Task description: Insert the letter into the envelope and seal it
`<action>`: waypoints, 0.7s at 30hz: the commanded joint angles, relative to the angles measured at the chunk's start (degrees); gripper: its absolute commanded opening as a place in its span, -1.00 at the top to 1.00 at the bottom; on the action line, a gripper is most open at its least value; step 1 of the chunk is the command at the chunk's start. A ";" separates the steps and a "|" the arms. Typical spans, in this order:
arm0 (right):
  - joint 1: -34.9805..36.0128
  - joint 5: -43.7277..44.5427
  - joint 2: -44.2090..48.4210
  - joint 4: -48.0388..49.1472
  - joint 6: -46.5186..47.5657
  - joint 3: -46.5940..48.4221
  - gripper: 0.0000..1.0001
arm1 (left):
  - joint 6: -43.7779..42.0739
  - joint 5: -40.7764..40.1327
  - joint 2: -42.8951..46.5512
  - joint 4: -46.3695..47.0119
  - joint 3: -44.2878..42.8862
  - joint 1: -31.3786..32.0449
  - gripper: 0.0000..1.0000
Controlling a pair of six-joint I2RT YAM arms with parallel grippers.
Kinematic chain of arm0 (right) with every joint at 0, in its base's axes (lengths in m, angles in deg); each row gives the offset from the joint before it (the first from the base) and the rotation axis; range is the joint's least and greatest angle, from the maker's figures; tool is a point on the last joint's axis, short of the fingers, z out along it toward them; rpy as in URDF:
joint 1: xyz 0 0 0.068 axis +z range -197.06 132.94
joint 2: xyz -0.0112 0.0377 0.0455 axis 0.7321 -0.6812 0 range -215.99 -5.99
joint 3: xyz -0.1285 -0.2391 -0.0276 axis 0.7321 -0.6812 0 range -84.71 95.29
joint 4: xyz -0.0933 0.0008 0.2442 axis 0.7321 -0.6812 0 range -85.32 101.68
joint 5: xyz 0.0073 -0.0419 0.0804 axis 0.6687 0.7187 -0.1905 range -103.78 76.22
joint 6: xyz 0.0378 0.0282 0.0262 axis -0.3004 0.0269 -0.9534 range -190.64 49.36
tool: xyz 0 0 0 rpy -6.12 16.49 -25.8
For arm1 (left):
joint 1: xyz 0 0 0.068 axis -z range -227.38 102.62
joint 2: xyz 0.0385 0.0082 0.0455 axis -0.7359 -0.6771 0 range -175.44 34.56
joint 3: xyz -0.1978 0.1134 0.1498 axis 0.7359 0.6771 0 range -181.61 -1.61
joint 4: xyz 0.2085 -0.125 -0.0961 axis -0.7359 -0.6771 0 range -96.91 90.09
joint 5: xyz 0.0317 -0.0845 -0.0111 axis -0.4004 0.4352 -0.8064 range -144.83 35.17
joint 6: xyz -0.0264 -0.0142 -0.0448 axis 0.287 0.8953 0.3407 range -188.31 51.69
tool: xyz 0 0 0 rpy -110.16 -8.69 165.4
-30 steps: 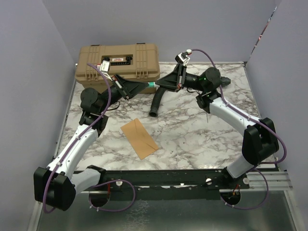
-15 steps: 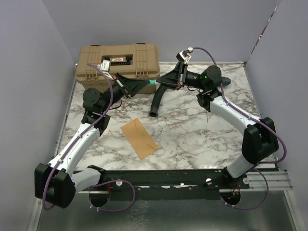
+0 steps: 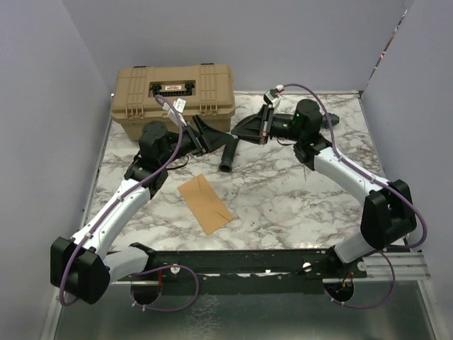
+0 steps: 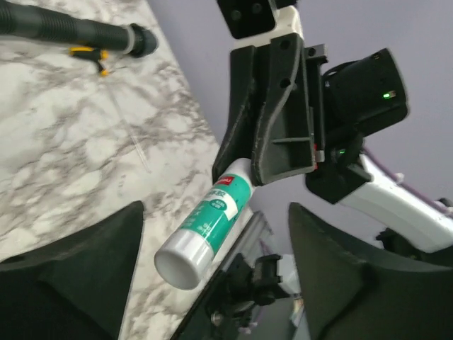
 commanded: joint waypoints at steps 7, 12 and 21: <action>-4.08 5.05 -0.16 -11.89 9.54 -14.32 0.99 | -7.61 -4.73 6.67 -18.26 2.34 -6.17 -0.98; -4.09 4.99 -8.43 -15.94 12.17 -13.22 0.99 | -9.29 -9.49 8.28 -23.47 2.82 -6.52 -0.98; -3.22 9.89 -16.80 -15.99 13.20 -14.39 0.80 | -10.44 -15.24 10.85 -33.74 1.75 -6.50 -0.98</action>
